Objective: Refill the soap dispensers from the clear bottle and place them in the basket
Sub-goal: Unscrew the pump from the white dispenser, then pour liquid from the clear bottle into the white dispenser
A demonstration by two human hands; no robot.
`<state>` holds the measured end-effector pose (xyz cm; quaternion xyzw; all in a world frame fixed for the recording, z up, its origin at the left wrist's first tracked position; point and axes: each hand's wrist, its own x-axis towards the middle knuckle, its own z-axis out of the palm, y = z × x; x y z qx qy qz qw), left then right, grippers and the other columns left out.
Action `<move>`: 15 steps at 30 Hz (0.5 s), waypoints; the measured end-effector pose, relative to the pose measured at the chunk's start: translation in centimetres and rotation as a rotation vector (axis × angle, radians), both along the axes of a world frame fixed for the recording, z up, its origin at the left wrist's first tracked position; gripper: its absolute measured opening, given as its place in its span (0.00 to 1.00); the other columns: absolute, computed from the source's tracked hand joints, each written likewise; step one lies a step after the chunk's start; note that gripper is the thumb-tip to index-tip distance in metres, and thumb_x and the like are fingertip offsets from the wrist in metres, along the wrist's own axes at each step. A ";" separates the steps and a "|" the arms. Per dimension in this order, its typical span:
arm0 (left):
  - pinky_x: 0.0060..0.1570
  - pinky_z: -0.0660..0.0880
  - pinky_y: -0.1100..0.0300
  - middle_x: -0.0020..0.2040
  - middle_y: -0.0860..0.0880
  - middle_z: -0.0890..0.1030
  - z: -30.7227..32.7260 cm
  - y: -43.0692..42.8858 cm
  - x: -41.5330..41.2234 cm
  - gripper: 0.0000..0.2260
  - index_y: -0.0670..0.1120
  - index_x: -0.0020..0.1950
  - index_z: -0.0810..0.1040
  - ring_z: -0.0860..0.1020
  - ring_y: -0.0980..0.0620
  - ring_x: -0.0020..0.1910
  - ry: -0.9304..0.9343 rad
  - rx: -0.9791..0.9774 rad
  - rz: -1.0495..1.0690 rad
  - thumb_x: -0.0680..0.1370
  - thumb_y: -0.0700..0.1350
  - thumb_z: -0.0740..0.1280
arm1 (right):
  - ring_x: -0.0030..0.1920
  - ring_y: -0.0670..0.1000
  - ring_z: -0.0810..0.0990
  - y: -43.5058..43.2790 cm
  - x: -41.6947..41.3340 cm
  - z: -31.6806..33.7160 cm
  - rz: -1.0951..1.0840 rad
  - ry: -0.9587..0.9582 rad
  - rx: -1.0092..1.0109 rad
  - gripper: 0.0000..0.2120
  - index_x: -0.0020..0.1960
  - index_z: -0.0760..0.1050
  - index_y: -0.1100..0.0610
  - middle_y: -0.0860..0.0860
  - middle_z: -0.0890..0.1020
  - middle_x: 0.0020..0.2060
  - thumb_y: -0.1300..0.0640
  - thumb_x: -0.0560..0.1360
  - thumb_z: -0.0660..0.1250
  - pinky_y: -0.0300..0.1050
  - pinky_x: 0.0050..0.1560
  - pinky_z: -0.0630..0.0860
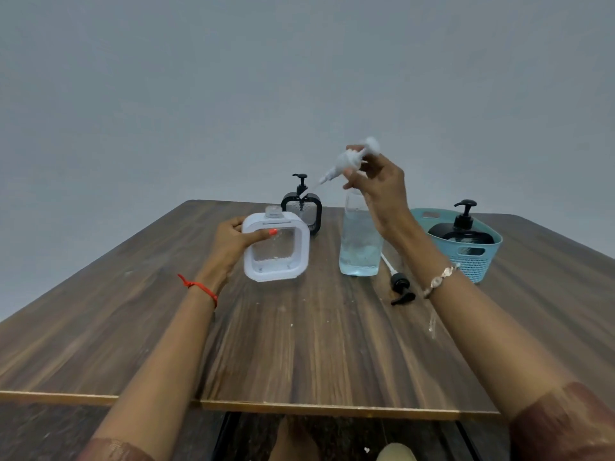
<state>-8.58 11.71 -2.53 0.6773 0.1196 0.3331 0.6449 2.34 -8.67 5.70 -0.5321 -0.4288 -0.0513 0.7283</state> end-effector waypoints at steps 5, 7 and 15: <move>0.34 0.78 0.65 0.46 0.48 0.81 -0.1 1.8 0.6 0.20 0.41 0.56 0.77 0.80 0.52 0.40 -0.062 -0.070 0.164 0.66 0.40 0.76 | 0.50 0.48 0.80 0.9 0.0 -7.8 -0.128 -0.476 -0.443 0.13 0.51 0.79 0.63 0.57 0.82 0.49 0.70 0.68 0.71 0.41 0.48 0.78; 0.38 0.78 0.61 0.49 0.46 0.81 0.2 2.4 1.0 0.22 0.41 0.57 0.77 0.80 0.50 0.43 -0.070 -0.083 0.185 0.66 0.42 0.77 | 0.54 0.52 0.79 1.6 0.8 -10.8 -0.100 -0.714 -0.658 0.12 0.53 0.79 0.64 0.59 0.81 0.53 0.70 0.70 0.66 0.48 0.53 0.77; 0.34 0.78 0.64 0.45 0.50 0.80 0.6 2.3 3.2 0.16 0.48 0.50 0.77 0.79 0.53 0.40 -0.063 -0.065 0.123 0.66 0.39 0.76 | 0.69 0.52 0.68 3.5 1.6 -13.5 -0.106 -0.872 -1.037 0.28 0.68 0.69 0.58 0.53 0.72 0.67 0.73 0.70 0.60 0.53 0.63 0.71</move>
